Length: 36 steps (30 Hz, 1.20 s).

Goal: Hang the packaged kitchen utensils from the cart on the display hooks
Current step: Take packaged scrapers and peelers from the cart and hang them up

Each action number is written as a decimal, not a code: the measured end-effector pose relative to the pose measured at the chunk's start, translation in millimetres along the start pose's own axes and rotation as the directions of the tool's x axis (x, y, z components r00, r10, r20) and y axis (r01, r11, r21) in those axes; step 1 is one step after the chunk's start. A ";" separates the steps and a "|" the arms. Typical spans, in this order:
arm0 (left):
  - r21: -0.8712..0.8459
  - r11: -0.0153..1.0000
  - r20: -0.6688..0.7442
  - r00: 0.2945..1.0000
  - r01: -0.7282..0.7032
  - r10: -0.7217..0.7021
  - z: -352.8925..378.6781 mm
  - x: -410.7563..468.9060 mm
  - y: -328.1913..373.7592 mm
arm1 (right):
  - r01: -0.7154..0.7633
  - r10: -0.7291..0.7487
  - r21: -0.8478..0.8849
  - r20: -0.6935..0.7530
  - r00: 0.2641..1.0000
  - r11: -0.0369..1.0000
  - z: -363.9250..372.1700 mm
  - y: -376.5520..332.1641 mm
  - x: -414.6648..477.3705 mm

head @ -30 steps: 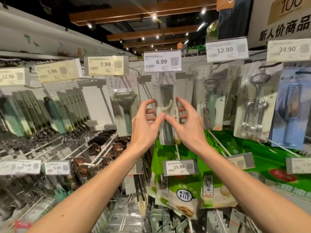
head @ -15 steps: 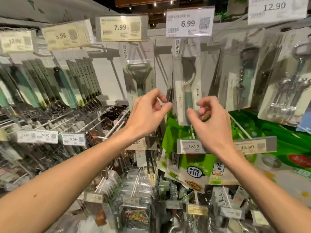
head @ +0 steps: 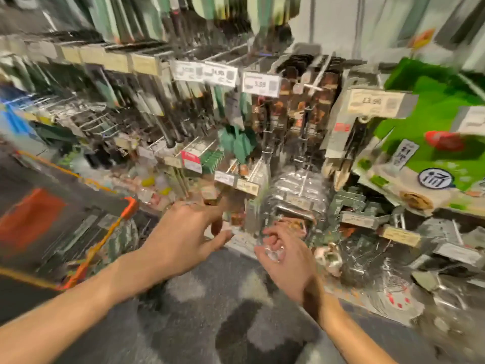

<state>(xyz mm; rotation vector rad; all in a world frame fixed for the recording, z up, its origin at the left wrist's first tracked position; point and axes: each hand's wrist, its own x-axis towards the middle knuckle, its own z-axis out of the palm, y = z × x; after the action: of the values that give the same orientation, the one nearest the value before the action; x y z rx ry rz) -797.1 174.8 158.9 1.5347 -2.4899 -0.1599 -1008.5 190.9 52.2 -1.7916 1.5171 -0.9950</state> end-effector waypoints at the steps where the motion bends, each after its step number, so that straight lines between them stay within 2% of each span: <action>1: -0.001 0.998 0.000 0.998 0.055 -0.055 5.9 -28.1 -21.2 | 0.007 -0.007 -0.007 0.047 0.999 1.000 28.6 -8.9 -7.5; 6: 0.053 0.943 0.015 0.944 0.327 -0.329 30.3 -158.5 -115.1 | 0.064 -0.055 -0.023 0.295 0.954 0.998 162.1 -56.9 -39.2; 8: 0.047 0.872 0.012 0.872 0.488 -0.489 33.2 -199.8 -144.7 | 0.067 -0.053 -0.021 0.382 0.922 0.998 206.0 -79.5 -46.0; 11: 0.027 0.728 -0.015 0.728 0.685 -0.685 39.9 -244.8 -197.9 | 0.053 -0.041 -0.012 0.477 0.878 0.999 266.4 -111.2 -50.2; 15: -0.068 0.622 0.033 0.625 0.780 -0.780 52.9 -274.9 -278.6 | 0.036 -0.059 0.052 0.540 0.840 0.998 349.3 -125.2 -38.8; 17: -0.103 0.586 0.069 0.593 0.804 -0.802 59.7 -278.3 -319.1 | 0.028 -0.027 0.008 0.609 0.793 1.000 383.5 -142.7 -19.7; 19: -0.116 0.583 0.081 0.593 0.804 -0.801 66.4 -276.0 -359.3 | 0.060 -0.001 -0.067 0.654 0.757 0.996 412.4 -161.0 4.5; 22: -0.088 0.566 0.154 0.572 0.820 -0.805 76.3 -266.4 -421.6 | 0.108 -0.021 -0.094 0.649 0.760 0.990 466.0 -174.5 44.4; 25: -0.053 0.552 0.201 0.550 0.832 -0.810 88.8 -257.0 -482.1 | 0.129 0.058 -0.219 0.686 0.725 0.967 520.1 -186.0 82.7; 29: -0.015 0.588 0.317 0.561 0.809 -0.764 104.9 -248.8 -554.8 | 0.061 0.113 -0.229 0.673 0.731 0.972 584.4 -194.4 125.7; 34: -0.057 0.571 0.483 0.523 0.819 -0.702 129.9 -235.1 -640.1 | 0.003 0.295 -0.381 0.720 0.627 0.924 656.1 -182.7 173.5; 36: -0.046 0.604 0.577 0.515 0.796 -0.635 148.3 -227.4 -675.5 | -0.071 0.389 -0.431 0.717 0.578 0.899 685.2 -169.7 185.6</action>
<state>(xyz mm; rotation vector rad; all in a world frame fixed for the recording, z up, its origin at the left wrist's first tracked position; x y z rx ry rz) -146.1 70.1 -149.6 2.5330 -1.7327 -1.1772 -330.7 16.9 -155.4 -1.8105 1.3047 0.2805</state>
